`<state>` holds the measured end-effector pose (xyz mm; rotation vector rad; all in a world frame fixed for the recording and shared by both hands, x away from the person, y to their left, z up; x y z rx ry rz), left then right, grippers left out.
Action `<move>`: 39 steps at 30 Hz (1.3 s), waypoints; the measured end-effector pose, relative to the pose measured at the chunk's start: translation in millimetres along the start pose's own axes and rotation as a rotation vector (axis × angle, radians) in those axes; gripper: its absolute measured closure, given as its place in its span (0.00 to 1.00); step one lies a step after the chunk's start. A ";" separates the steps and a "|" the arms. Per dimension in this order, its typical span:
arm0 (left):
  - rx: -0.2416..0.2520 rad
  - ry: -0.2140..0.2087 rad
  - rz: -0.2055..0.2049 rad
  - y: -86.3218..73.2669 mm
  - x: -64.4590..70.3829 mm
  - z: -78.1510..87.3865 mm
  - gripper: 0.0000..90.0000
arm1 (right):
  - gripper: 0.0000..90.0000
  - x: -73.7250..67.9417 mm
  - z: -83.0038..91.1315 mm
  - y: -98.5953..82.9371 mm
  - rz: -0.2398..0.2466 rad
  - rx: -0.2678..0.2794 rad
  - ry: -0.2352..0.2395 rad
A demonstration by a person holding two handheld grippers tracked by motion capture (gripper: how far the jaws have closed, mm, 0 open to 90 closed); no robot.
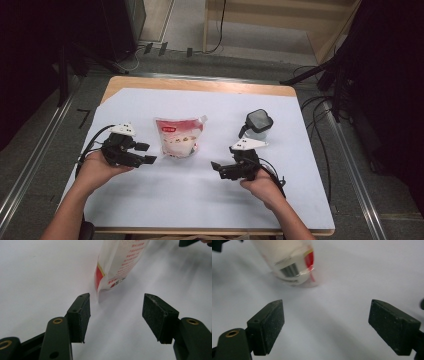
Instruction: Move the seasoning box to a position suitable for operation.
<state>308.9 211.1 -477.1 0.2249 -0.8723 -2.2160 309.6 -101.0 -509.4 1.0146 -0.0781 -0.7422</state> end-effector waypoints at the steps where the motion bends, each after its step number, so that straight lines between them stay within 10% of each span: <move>1: 0.000 0.002 0.000 -0.2 -0.2 0.3 0.45 | 0.15 0.9 1.0 1.6 -0.016 0.000 -0.005; 7: 0.008 0.006 0.001 0.3 -1.0 0.8 0.45 | 0.15 7.6 8.6 2.9 -0.011 -0.014 -0.002; 12: 0.008 -0.002 -0.006 1.3 0.3 0.5 0.45 | 0.36 8.7 17.5 4.6 -0.008 -0.008 0.095; 18: 0.001 -0.006 -0.019 2.4 4.2 -0.3 0.45 | 0.49 8.5 22.9 5.2 0.056 -0.006 0.074; 39: 0.009 0.010 -0.017 2.0 2.4 1.4 0.43 | 0.54 21.4 40.2 11.4 -0.001 0.078 0.060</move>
Point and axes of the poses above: each handheld gripper's, and its own axes: z roughly backward along the jaws, y roughly out of its top, x roughly to its right, the point moved 5 cm from there along -z, roughly forward along the jaws, and after that the axes turned 9 degrees about y, right-handed, at the moved point
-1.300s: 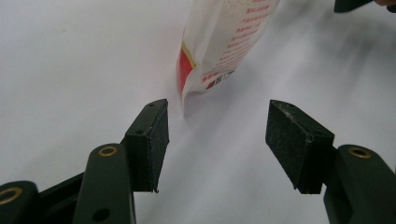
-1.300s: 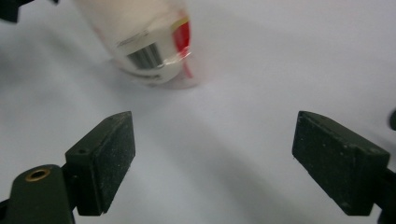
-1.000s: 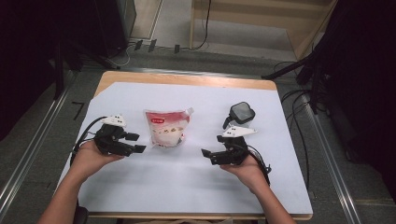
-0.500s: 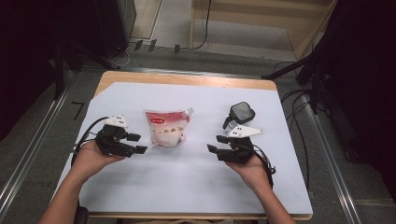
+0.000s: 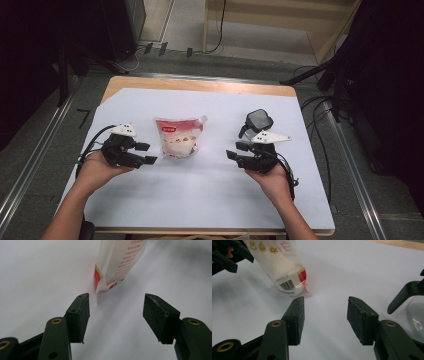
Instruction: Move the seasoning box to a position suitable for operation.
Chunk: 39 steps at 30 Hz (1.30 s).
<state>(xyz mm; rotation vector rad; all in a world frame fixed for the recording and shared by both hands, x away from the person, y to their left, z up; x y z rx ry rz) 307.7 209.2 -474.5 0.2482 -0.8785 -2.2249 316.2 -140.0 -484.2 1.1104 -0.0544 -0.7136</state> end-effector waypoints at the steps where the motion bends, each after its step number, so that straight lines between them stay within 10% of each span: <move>1: 0.000 0.000 -0.001 0.0 -0.3 0.2 0.43 | 0.53 0.5 0.6 -0.2 0.000 -0.003 -0.002; 24: 0.003 0.013 0.010 -0.5 -2.4 2.1 0.42 | 0.47 38.9 52.0 8.4 -0.014 0.052 -0.127; 39: -0.006 0.008 0.010 -1.3 -2.7 1.2 0.42 | 0.15 76.2 52.7 3.5 -0.086 0.068 -0.240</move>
Point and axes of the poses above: each handheld gripper's, and its own axes: z roughly backward along the jaws, y roughly out of its top, x roughly to its right, the point moved 5 cm from there along -z, roughly forward along the jaws, and after that the axes turned 9 degrees about y, right-handed, at the moved point
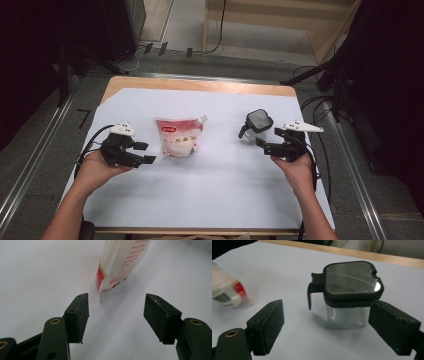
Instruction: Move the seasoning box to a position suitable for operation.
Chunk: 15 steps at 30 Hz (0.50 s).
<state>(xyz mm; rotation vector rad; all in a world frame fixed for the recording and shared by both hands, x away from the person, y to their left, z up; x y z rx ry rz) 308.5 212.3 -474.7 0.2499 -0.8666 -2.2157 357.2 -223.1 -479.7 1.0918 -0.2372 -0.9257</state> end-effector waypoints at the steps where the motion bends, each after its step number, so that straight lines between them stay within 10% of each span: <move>1: 0.004 0.003 0.002 0.1 0.2 -0.5 0.42 | 0.15 2.1 -2.0 -0.2 -0.007 0.001 -0.014; 15: -0.005 0.004 0.001 -0.4 0.3 -1.2 0.42 | 0.00 27.8 -25.7 -4.9 -0.016 -0.012 -0.035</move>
Point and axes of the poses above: each handheld gripper's, and its own axes: z roughly backward along the jaws, y roughly out of its top, x roughly to its right, the point moved 5 cm from there along -z, roughly forward along the jaws, and after that the axes turned 9 degrees about y, right-handed, at the moved point
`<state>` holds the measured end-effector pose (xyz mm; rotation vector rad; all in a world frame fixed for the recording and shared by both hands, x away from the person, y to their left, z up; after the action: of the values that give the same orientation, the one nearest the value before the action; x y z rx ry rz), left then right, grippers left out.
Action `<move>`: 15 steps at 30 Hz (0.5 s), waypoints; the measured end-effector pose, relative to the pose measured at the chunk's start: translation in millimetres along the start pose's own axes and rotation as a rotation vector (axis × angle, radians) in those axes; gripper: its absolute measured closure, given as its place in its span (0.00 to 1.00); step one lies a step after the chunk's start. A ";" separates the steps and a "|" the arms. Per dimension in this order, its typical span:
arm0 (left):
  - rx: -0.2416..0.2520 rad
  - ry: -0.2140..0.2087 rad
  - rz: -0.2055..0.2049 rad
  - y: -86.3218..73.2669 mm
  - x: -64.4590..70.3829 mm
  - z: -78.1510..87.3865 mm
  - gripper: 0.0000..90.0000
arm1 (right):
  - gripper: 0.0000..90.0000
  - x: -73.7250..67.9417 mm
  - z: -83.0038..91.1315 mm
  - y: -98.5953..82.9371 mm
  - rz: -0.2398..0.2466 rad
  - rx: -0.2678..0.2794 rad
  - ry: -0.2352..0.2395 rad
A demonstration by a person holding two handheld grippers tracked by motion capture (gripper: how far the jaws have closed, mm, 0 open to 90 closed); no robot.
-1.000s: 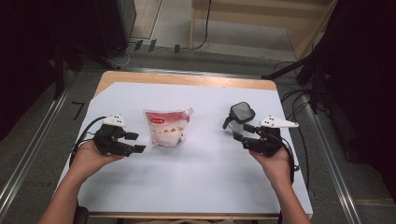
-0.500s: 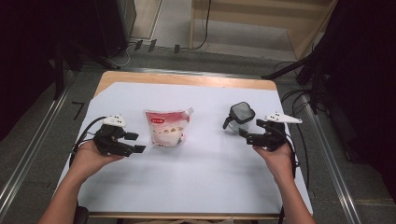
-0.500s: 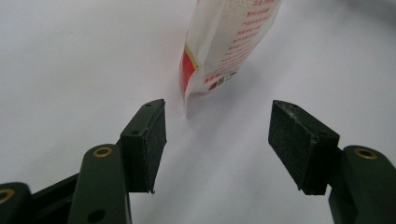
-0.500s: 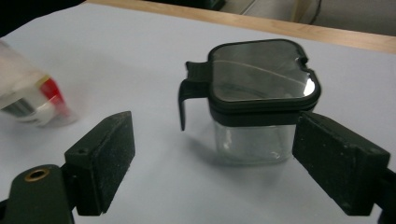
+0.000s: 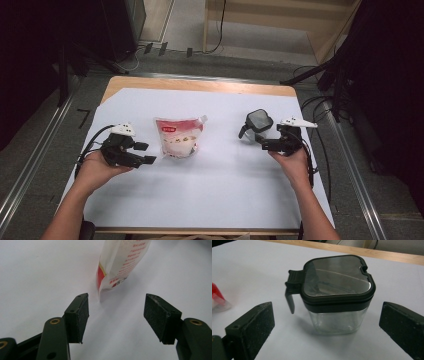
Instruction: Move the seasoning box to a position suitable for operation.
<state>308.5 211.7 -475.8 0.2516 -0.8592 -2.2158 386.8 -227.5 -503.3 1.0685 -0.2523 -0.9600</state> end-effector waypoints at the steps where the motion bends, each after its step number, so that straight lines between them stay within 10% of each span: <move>1: -0.001 0.000 0.000 -0.1 -0.1 0.3 0.42 | 0.00 2.6 -2.2 -0.8 -0.006 -0.001 -0.001; 15: -0.009 0.007 0.008 -2.1 -1.4 -0.4 0.42 | 0.00 22.5 -36.5 -2.5 0.016 -0.056 -0.021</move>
<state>308.5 213.5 -477.6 0.2506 -0.8450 -2.2100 420.6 -222.2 -529.3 1.0037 -0.2498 -0.9591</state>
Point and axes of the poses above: each handheld gripper's, and its own axes: z roughly backward along the jaws, y roughly out of its top, x roughly to its right, the point moved 5 cm from there along -z, roughly forward along the jaws, and after that the axes turned 9 degrees about y, right-handed, at the moved point
